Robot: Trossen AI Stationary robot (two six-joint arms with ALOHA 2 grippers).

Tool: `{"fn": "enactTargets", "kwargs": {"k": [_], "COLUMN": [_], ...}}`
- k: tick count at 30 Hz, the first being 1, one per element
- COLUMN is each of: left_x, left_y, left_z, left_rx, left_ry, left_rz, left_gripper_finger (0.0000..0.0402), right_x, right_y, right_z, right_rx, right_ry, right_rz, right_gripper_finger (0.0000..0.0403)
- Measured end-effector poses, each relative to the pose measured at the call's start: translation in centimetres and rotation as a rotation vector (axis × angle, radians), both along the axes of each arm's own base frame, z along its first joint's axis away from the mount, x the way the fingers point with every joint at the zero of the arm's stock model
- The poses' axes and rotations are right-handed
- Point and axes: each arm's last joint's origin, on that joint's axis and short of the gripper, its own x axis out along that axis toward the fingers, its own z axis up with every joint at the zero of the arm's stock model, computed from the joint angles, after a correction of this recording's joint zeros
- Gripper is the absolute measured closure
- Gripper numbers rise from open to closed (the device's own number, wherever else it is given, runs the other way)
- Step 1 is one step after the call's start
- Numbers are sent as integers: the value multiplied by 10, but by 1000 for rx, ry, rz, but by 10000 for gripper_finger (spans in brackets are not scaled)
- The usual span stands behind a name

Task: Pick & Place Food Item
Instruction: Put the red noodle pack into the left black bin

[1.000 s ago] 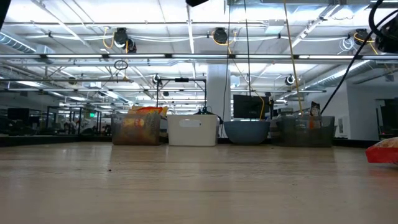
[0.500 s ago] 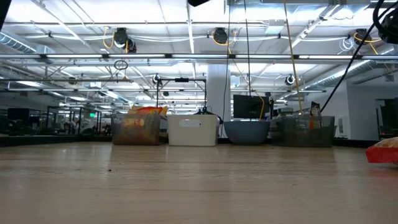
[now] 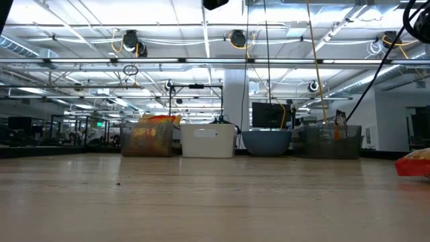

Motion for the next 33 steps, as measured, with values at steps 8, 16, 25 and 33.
{"fn": "enactTargets", "kwargs": {"k": [8, 16, 25, 33], "left_x": [0, 3, 3, 3], "left_y": [1, 2, 2, 4], "left_z": [0, 4, 5, 5], "left_rx": [15, 31, 30, 35], "left_ry": [-4, -53, -59, -60], "left_rz": [22, 30, 31, 33], "left_gripper_finger": [231, 231, 231, 231], "right_x": [7, 12, 12, 11], "right_y": [-4, -3, -2, -3], "right_z": [0, -9, -15, -8], "right_rx": [-8, 7, 63, 89], "right_ry": [-2, -20, -41, -87], "right_rz": [-1, 7, 21, 56], "right_gripper_finger": [232, 246, 312, 397]}}
